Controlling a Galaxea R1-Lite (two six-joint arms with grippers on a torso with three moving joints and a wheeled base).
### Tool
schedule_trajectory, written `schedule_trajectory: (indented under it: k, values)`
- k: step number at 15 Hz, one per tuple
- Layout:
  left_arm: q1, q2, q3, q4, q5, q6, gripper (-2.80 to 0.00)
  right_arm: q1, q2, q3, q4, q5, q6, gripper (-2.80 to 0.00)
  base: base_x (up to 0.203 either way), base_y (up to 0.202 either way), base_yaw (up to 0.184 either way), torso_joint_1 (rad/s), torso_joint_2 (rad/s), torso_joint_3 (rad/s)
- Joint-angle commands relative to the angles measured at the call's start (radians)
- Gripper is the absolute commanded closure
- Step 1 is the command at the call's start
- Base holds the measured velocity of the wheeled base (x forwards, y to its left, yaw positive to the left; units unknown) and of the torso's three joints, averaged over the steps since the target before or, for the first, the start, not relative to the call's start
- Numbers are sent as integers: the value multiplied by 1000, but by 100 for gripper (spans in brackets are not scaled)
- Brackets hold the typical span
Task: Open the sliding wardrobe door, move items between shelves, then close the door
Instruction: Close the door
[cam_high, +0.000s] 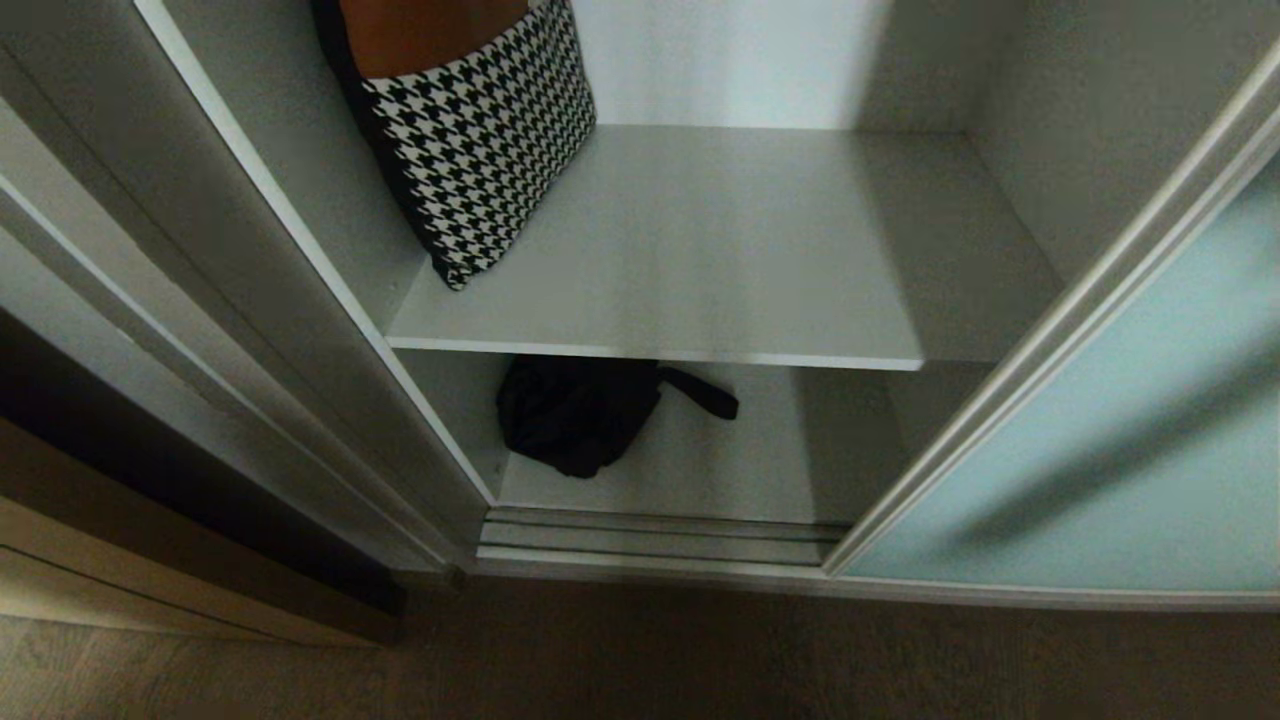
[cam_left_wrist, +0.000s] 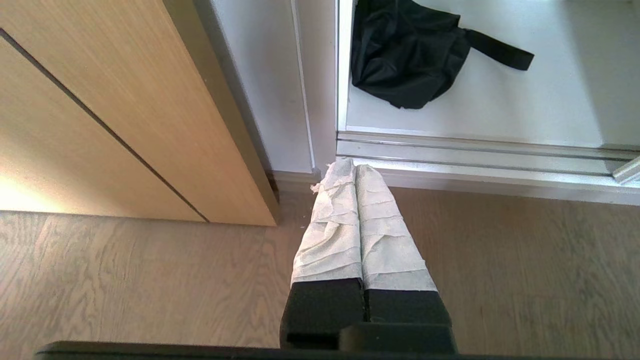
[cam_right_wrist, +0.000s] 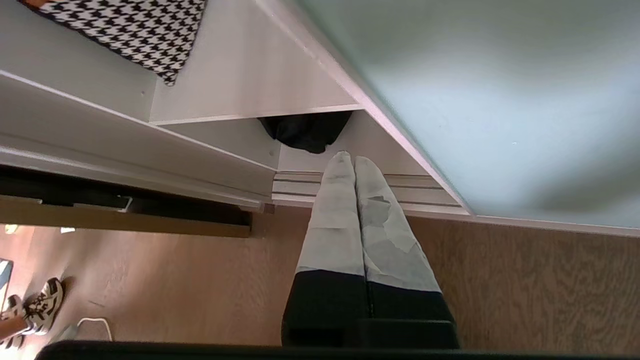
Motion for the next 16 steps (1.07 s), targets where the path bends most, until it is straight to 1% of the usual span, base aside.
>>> schedule_trajectory:
  k: [1, 3, 5, 8, 12, 16]
  values:
    - [1, 2, 0, 0, 0, 0, 0, 3, 45, -22, -1, 0, 2, 0, 0, 0, 0, 0, 0, 0]
    - [1, 2, 0, 0, 0, 0, 0, 2, 74, -31, -42, -9, 2, 0, 0, 0, 0, 0, 0, 0]
    - [1, 2, 0, 0, 0, 0, 0, 1, 99, -31, -81, -39, 2, 0, 0, 0, 0, 0, 0, 0]
    - [0, 2, 0, 0, 0, 0, 0, -25, 123, -28, -125, -48, 2, 0, 0, 0, 0, 0, 0, 0]
    - [1, 2, 0, 0, 0, 0, 0, -49, 126, -28, -129, -47, 0, 0, 0, 0, 0, 0, 0, 0]
    - [0, 2, 0, 0, 0, 0, 0, -42, 132, -13, -151, -42, 0, 0, 0, 0, 0, 0, 0, 0]
